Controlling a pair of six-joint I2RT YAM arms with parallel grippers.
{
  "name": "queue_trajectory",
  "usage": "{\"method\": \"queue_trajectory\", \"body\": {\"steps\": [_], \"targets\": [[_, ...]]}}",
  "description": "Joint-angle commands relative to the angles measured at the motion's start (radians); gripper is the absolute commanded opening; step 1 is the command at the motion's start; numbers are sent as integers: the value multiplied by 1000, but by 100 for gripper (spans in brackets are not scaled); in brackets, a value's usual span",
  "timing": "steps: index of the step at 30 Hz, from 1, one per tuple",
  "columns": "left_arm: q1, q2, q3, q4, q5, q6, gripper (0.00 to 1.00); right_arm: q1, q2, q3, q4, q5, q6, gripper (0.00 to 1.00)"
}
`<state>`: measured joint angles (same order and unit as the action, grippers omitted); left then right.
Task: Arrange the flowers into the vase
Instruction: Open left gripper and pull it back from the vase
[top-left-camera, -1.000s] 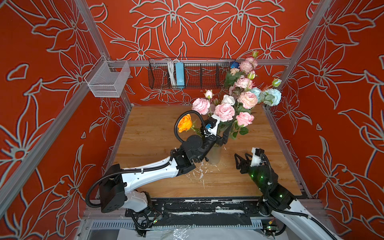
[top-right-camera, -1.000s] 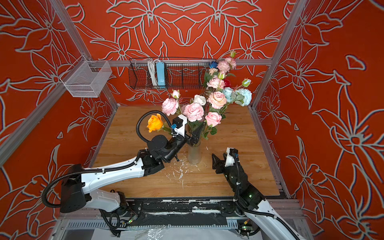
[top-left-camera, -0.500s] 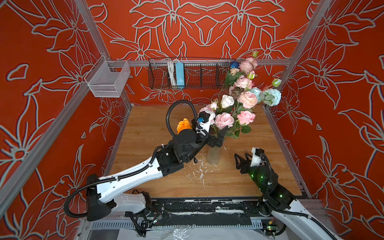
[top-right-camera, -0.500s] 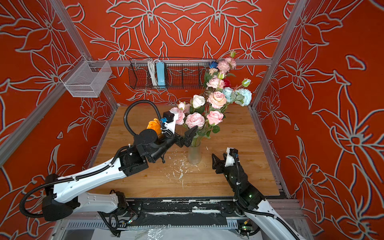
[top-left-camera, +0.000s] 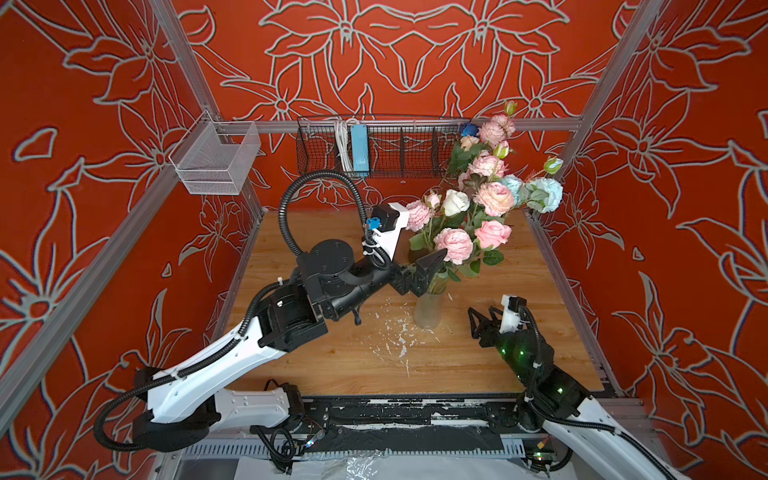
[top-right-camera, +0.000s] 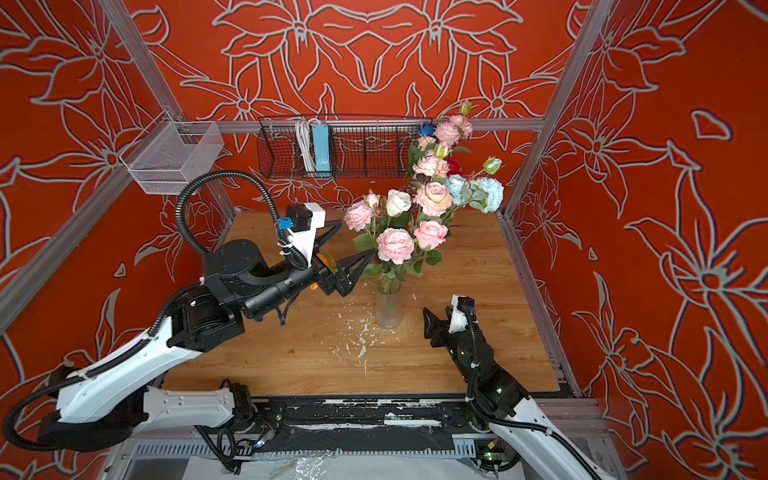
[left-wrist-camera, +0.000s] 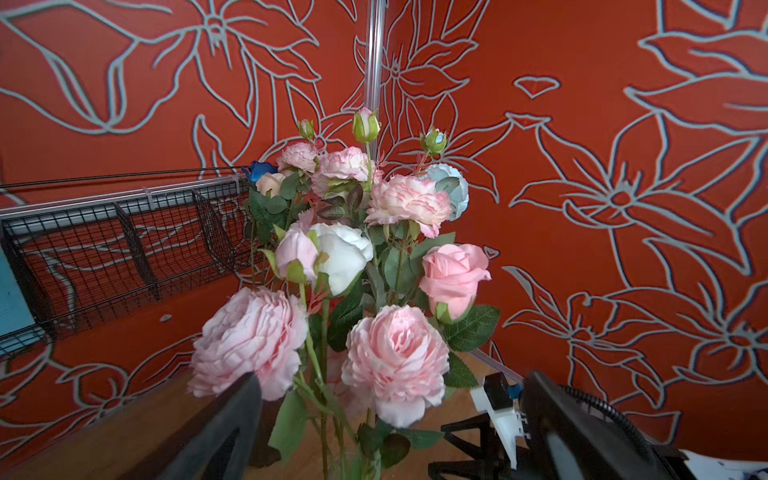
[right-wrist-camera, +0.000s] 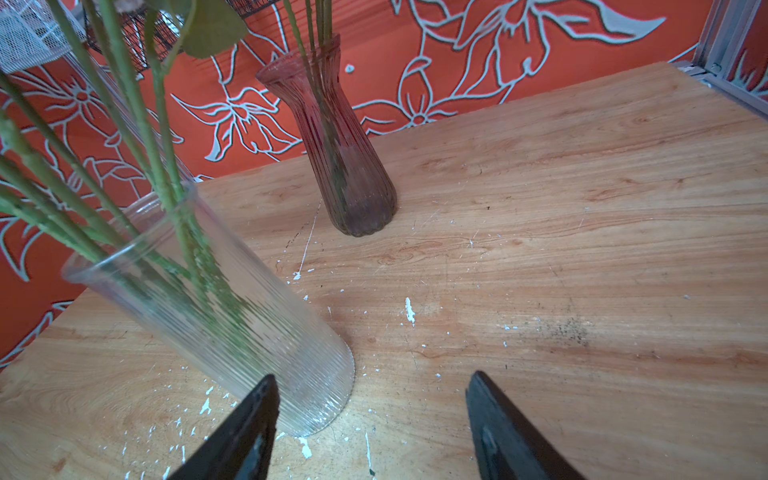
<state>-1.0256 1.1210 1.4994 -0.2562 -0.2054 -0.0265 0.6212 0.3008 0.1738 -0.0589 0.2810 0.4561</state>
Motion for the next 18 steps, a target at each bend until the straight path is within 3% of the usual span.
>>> {"method": "queue_trajectory", "body": {"steps": [1,9,14,18], "targets": [[4,-40,51,-92,14,-2,98,-5,32,12,33,-6,18,70],[5,-112,129,-203,18,0,98,-6,181,27,81,-38,56,63],[7,-187,78,-295,-197,-12,97,-8,384,95,77,-81,138,61],[57,-237,-28,-350,-282,-37,97,-8,544,190,-22,-143,172,59]]}}
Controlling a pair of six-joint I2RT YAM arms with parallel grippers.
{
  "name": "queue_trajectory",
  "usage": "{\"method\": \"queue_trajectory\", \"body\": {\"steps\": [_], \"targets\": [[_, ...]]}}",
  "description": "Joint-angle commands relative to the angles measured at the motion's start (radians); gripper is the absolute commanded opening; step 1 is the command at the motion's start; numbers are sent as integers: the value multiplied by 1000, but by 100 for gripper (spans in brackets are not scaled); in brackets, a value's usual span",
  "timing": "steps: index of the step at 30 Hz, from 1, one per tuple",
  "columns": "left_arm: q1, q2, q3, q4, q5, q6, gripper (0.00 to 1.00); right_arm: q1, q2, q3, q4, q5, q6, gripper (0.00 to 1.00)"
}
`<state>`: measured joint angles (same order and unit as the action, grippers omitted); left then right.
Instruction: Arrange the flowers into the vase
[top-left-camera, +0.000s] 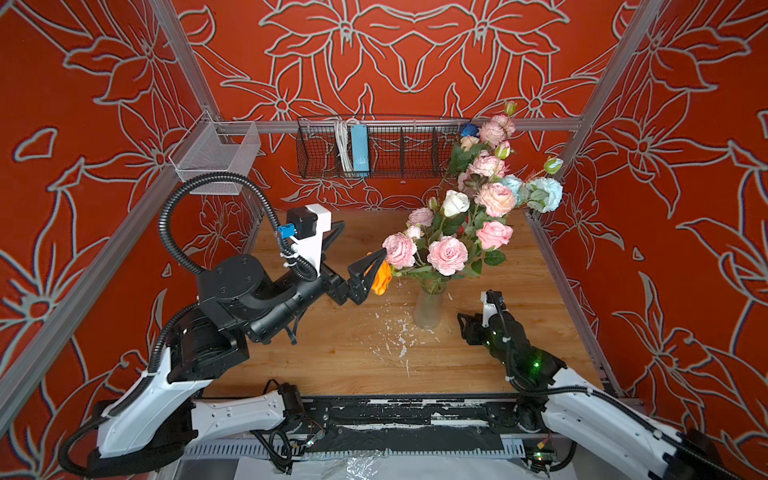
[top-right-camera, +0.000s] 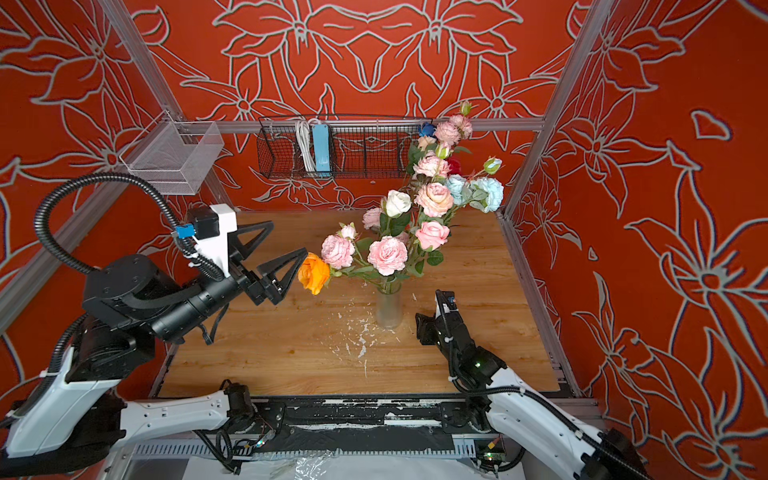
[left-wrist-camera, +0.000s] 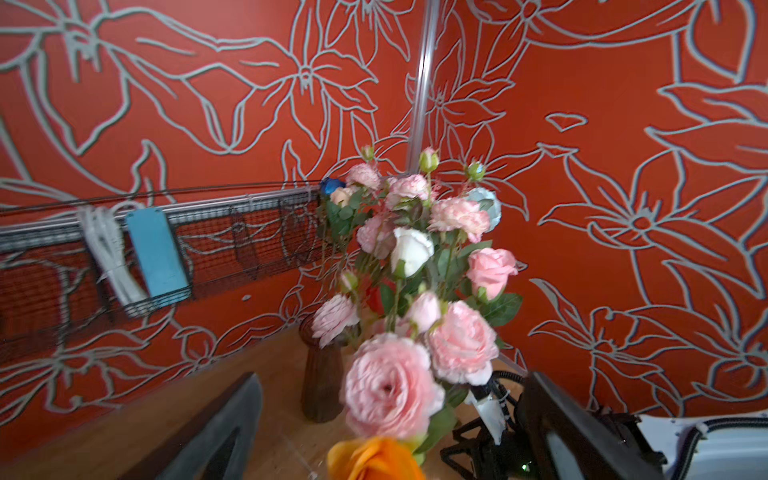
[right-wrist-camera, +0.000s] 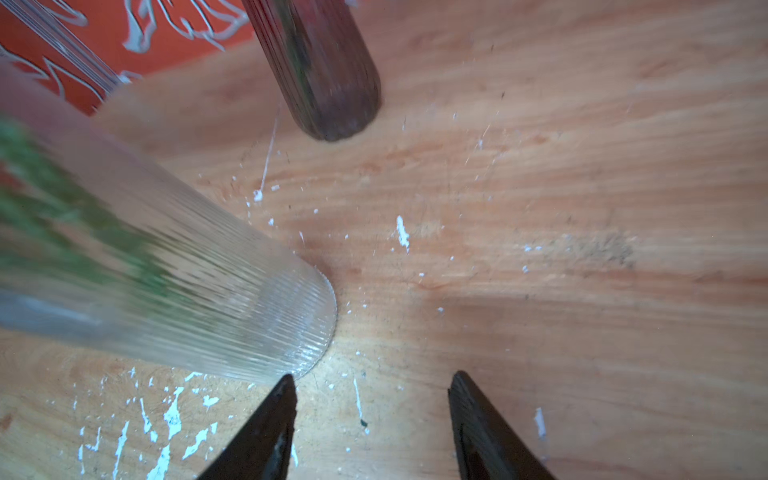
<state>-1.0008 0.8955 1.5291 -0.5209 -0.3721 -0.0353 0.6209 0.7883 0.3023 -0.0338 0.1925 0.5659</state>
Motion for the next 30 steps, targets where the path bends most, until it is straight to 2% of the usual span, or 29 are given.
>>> {"method": "queue_trajectory", "body": {"steps": [1,4,8,11,20,30], "targets": [[60,-33,-93,-87,-125,-44,97,-7,87,64,-35,-84,63,59],[188,-101,-209,-94,-83,-100,97,-9,146,53,26,-148,82,59],[368,-120,-308,-140,64,-184,97,-9,178,23,76,-144,111,59],[450,-127,-397,-103,134,-224,97,-9,213,13,111,-152,125,59],[534,-125,-533,0,138,-217,98,-10,347,43,162,-156,119,59],[568,-132,-557,21,142,-193,97,-21,479,118,206,-146,90,60]]}}
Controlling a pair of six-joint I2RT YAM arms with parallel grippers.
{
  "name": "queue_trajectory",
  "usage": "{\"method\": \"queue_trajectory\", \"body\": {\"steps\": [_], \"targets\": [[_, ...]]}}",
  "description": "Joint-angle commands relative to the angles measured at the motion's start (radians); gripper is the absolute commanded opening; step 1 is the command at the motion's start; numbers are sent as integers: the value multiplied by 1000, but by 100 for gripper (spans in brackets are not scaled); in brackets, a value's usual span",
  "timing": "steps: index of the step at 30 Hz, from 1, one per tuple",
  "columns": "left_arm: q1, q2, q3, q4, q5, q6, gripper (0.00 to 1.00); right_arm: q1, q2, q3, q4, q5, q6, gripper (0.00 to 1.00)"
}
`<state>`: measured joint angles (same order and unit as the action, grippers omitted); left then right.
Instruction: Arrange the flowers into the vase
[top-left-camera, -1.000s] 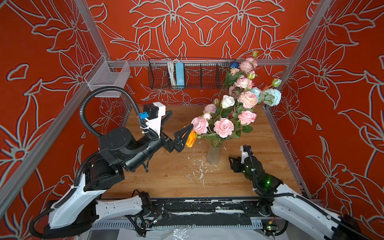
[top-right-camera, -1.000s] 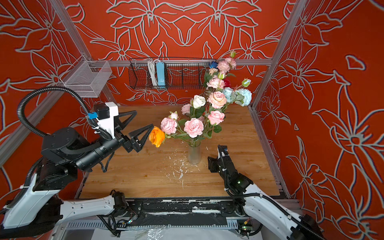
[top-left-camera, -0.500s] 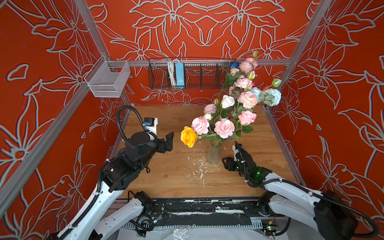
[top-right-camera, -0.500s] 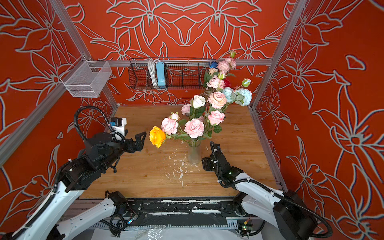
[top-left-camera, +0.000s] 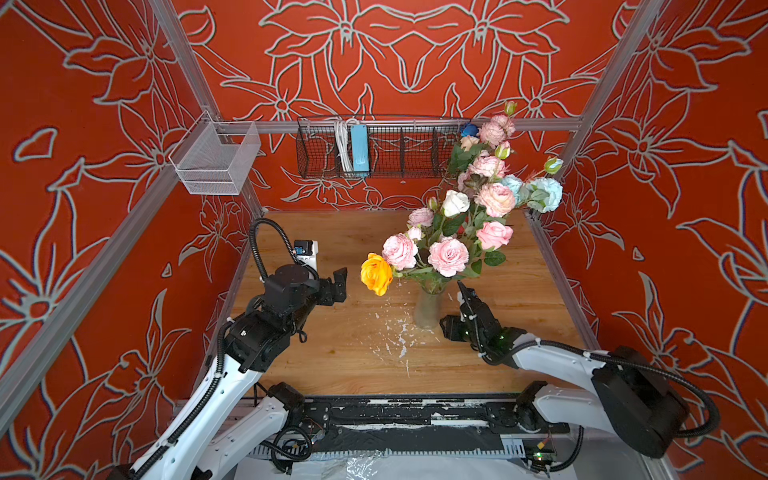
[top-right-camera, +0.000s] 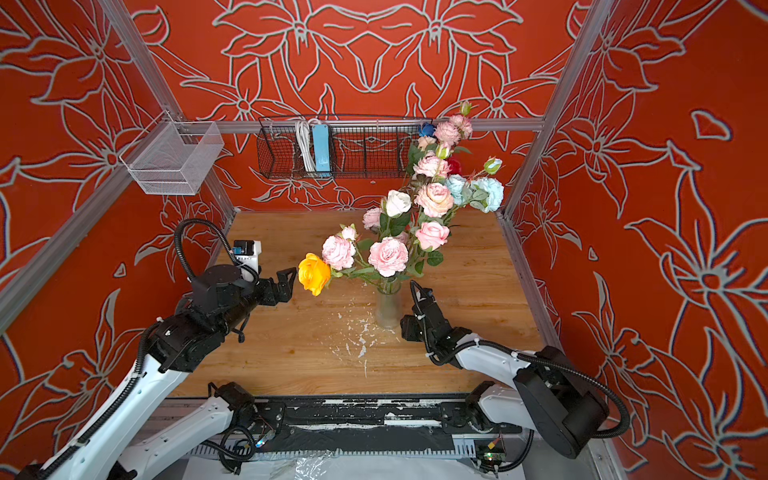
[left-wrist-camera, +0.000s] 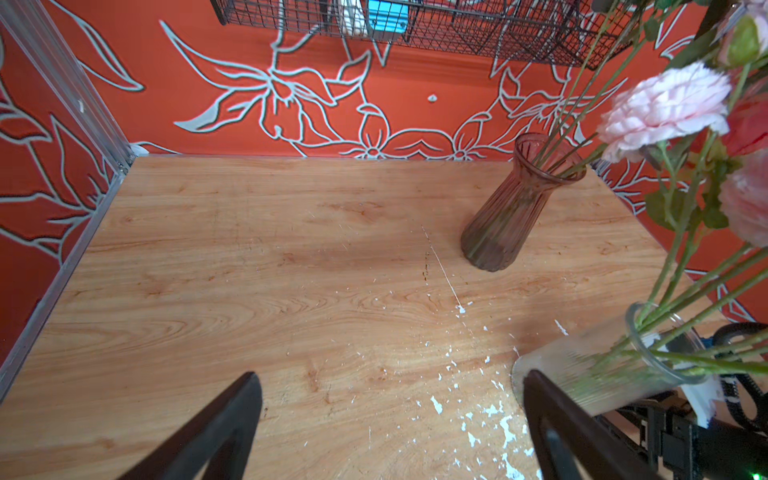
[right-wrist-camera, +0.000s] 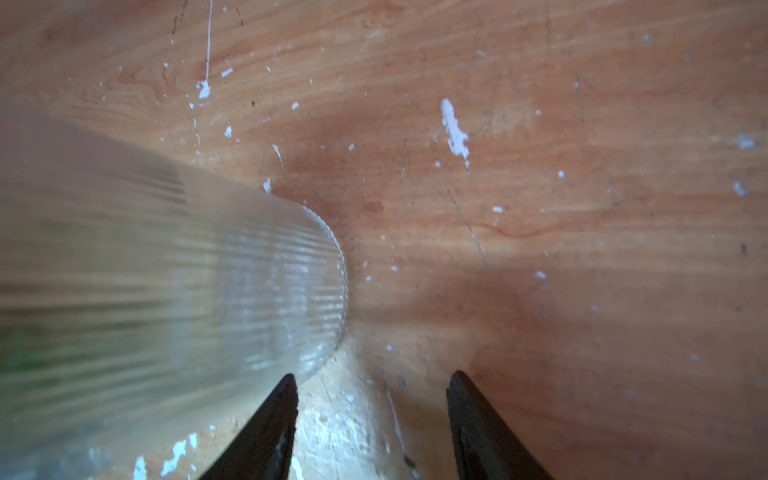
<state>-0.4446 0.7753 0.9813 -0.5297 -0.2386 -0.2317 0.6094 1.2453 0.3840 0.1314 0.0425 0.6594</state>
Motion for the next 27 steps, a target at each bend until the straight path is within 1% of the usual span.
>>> {"method": "queue_trajectory", "body": {"steps": [1,4,11,27], "targets": [[14,-12,-13,34,9,6,98,-12,32,41,48,4,-3,60],[24,-8,-16,40,23,4,97,-24,59,57,56,8,-2,60],[41,-4,-25,49,35,6,97,-60,114,88,91,-31,-13,61],[76,-12,-48,69,43,-10,97,-63,216,191,113,-97,-19,61]]}}
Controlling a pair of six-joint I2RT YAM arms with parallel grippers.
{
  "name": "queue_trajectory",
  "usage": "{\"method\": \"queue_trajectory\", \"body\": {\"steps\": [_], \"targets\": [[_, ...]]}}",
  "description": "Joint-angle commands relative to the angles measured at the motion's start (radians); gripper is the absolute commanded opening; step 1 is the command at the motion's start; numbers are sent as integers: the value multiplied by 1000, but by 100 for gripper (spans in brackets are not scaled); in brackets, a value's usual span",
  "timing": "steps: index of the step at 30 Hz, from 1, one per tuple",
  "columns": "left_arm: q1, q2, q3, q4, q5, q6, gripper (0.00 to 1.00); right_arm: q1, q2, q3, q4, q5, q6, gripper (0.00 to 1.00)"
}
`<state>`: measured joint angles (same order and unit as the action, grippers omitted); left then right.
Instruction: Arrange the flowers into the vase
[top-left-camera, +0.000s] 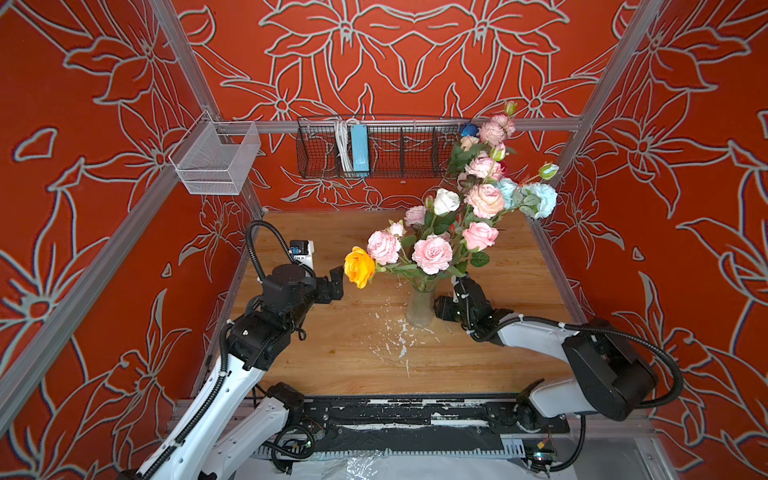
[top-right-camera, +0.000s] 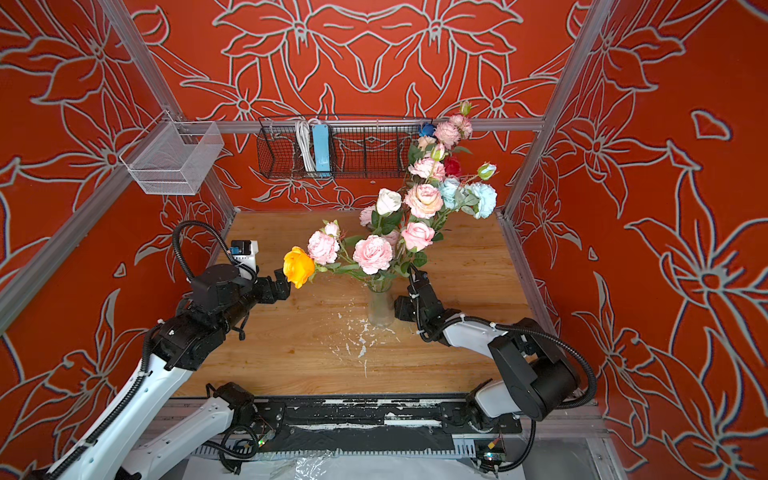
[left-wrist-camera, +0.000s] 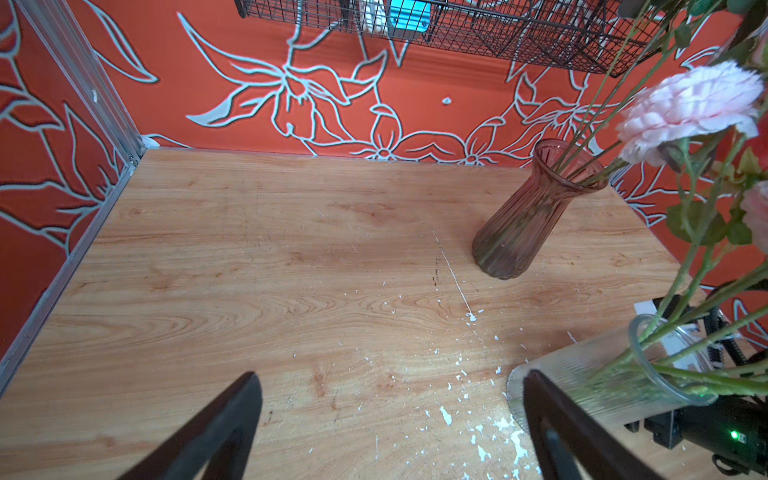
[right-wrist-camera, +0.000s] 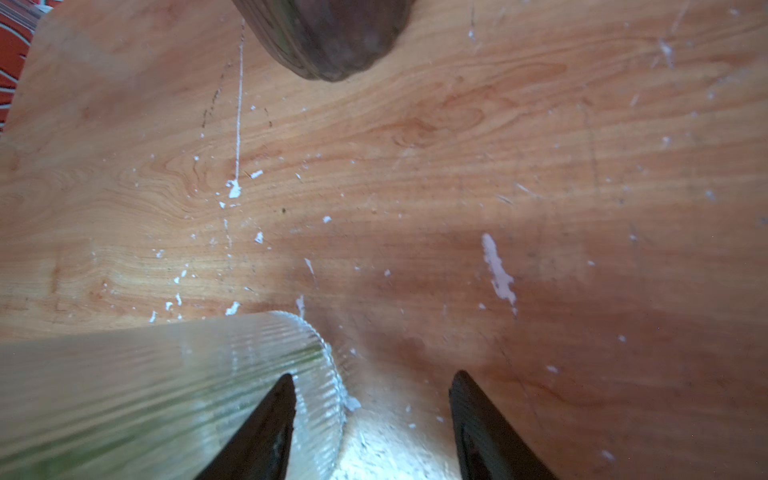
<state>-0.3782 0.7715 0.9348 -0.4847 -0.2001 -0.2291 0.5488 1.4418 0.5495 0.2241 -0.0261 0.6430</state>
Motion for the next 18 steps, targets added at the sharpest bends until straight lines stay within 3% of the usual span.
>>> {"method": "queue_trajectory", "body": {"steps": [1,11,15,18], "targets": [[9,-13,-7,31,3,-15,97,-4,28,32,19,-30,2,61],[27,-87,-86,107,-57,-50,97,-5,21,69,-46,12,37,61],[27,-90,-91,100,-111,-73,97,-10,-107,42,-142,62,-2,62],[27,-135,-106,116,-169,-110,97,-10,-261,17,-262,166,-37,63]]}}
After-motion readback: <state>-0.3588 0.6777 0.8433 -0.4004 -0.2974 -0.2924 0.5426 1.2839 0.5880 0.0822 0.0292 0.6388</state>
